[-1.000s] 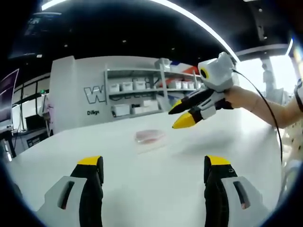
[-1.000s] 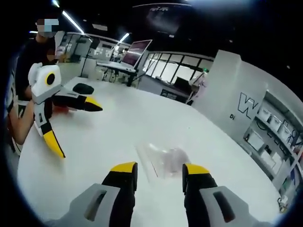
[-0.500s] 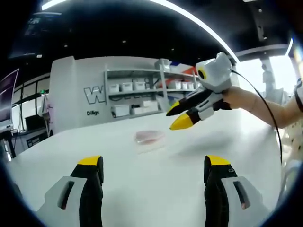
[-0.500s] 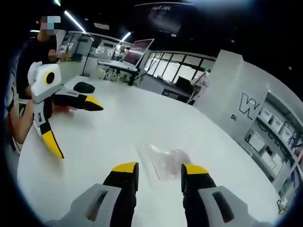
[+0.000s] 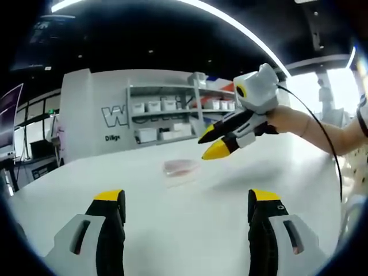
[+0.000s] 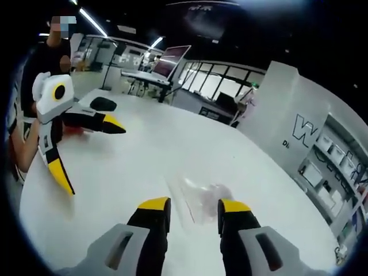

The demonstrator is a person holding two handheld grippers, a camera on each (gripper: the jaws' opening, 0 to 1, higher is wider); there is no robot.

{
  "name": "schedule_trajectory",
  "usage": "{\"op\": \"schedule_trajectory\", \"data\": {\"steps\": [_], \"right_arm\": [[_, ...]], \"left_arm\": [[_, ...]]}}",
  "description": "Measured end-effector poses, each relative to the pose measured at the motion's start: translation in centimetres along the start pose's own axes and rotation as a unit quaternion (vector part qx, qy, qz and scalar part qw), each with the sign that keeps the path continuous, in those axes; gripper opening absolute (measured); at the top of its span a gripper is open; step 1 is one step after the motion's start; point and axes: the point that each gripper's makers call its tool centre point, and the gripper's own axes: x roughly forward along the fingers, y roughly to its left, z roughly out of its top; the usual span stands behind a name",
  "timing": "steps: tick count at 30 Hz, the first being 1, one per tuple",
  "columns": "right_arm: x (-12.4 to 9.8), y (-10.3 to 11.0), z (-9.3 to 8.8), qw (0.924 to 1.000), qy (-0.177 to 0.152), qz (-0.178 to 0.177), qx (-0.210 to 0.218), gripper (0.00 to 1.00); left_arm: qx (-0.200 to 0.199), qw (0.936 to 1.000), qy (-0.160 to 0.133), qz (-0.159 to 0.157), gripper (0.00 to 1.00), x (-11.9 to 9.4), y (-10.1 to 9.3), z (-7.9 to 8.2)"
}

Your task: Open the resealable bag by pulling the two sides of the seal apart until the entire bag opening is separated and visibly accessible.

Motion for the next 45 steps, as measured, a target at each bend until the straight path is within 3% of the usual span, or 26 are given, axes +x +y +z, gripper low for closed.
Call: {"op": "schedule_trajectory", "data": {"steps": [45], "right_arm": [[1.5, 0.2, -0.2, 0.9989, 0.026, 0.012, -0.039, 0.19]], "left_arm": [[0.003, 1.0000, -0.004, -0.001, 0.87, -0.1, -0.1, 0.1]]}}
